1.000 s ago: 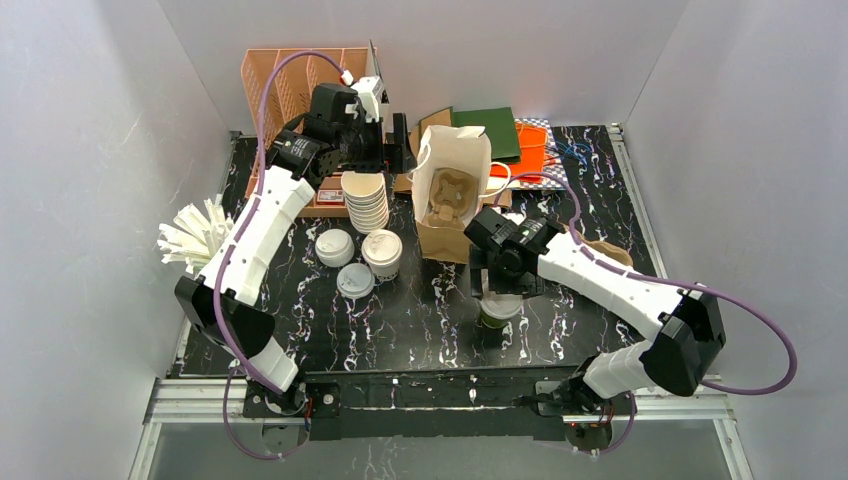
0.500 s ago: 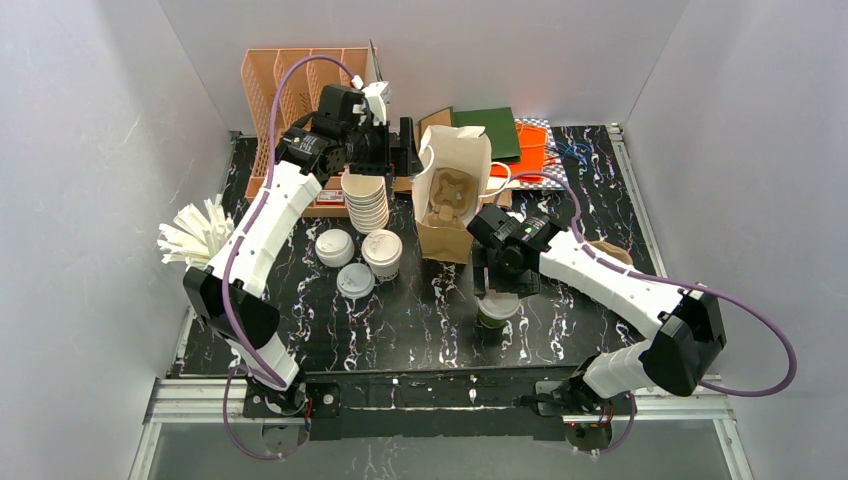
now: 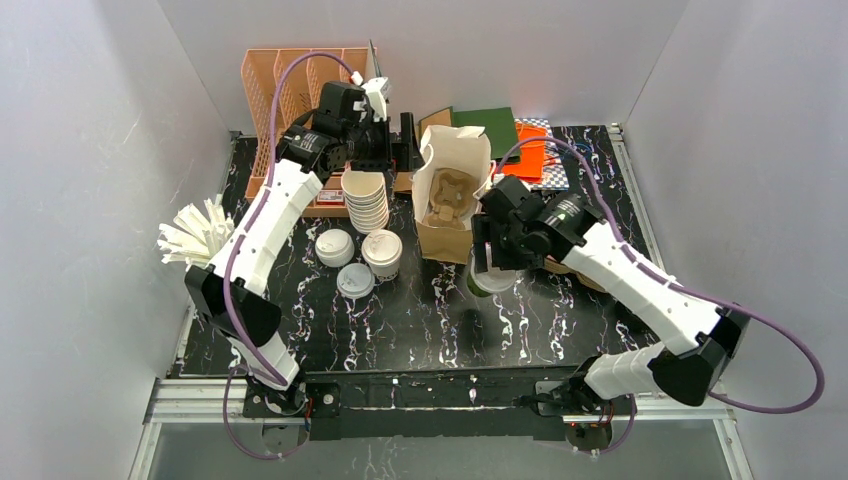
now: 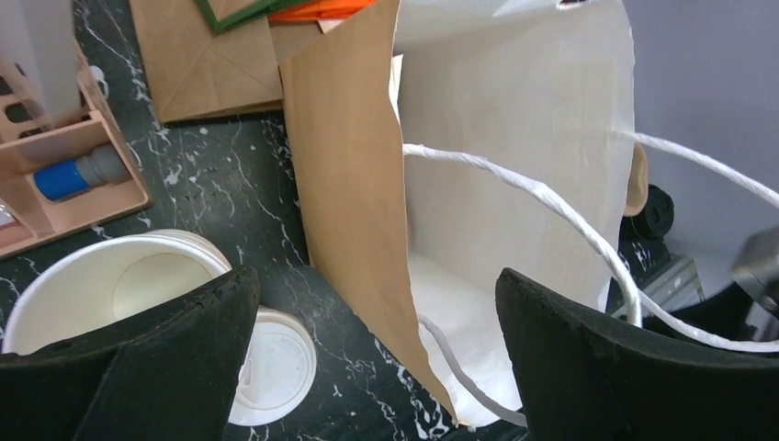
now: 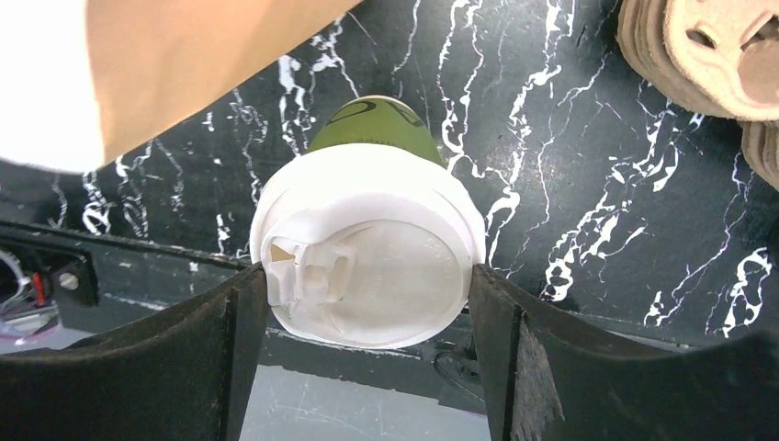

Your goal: Pack the takeout coffee

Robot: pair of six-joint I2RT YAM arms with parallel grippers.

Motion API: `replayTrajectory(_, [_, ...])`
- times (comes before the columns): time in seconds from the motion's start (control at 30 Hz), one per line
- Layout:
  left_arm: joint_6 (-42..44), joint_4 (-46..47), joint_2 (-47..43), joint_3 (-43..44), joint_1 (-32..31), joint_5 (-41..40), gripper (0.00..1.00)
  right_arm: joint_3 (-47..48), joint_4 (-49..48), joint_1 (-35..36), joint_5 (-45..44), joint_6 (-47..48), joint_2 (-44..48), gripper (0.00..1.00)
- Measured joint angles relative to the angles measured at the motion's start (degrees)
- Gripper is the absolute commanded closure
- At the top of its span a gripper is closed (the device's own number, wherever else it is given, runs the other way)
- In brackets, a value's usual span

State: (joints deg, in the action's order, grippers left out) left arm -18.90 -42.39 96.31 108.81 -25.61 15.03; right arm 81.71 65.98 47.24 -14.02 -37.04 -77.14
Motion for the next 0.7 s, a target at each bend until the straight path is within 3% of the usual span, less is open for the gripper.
replayTrajectory(0.23, [-0.61, 3.67, -4.35, -0.09, 0.0, -4.42, 0.02, 1.79, 1.2, 0.02, 2.69, 2.29, 4.09, 0.32])
replayTrajectory(0.5, [-1.53, 7.15, -6.12, 4.33, -0.11, -0.74, 0.03, 4.26, 2.45, 0.02, 4.61, 4.46, 4.72, 0.34])
replayTrajectory(0.57, [-1.44, 7.45, -4.55, 6.67, -0.55, -0.15, 0.14, 5.11, 2.58, 0.02, 5.38, 4.98, 4.9, 0.34])
replayTrajectory(0.7, [0.04, 6.12, 2.32, 15.89, -3.04, -1.03, 0.52, 6.93, 2.97, 0.02, 6.71, 5.86, 5.62, 0.34])
